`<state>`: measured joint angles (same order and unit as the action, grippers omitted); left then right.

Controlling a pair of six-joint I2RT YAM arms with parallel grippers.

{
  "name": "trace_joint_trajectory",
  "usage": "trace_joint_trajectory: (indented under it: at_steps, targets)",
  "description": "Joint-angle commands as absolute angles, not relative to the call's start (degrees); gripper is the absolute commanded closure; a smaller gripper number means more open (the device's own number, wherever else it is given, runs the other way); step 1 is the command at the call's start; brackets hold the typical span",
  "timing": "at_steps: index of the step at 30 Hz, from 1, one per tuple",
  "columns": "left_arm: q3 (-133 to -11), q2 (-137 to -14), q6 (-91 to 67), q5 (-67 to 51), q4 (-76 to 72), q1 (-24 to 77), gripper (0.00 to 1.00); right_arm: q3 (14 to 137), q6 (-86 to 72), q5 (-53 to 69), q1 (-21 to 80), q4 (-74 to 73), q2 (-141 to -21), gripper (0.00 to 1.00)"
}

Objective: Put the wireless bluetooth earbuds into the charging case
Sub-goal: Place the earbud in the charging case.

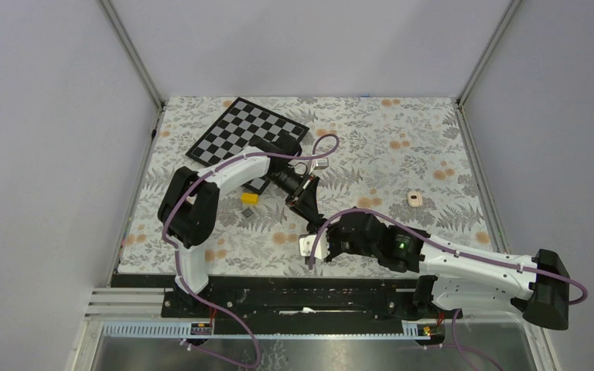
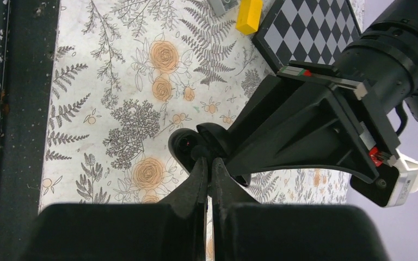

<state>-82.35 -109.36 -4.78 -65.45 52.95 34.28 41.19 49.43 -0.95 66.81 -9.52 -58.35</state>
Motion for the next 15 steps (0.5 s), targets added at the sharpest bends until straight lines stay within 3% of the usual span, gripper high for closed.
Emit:
trace_joint_trajectory:
  at_steps: [1, 15]
  targets:
    - [-83.1, -107.9, -4.3, -68.1, 52.8, 34.1, 1.0, 39.9, 52.0, -1.5, 68.0, -6.9, -57.7, 1.0]
    - [-82.4, -107.6, -4.1, -68.2, 52.8, 34.7, 1.0, 38.4, 55.5, -3.3, 69.3, -3.2, -57.6, 1.0]
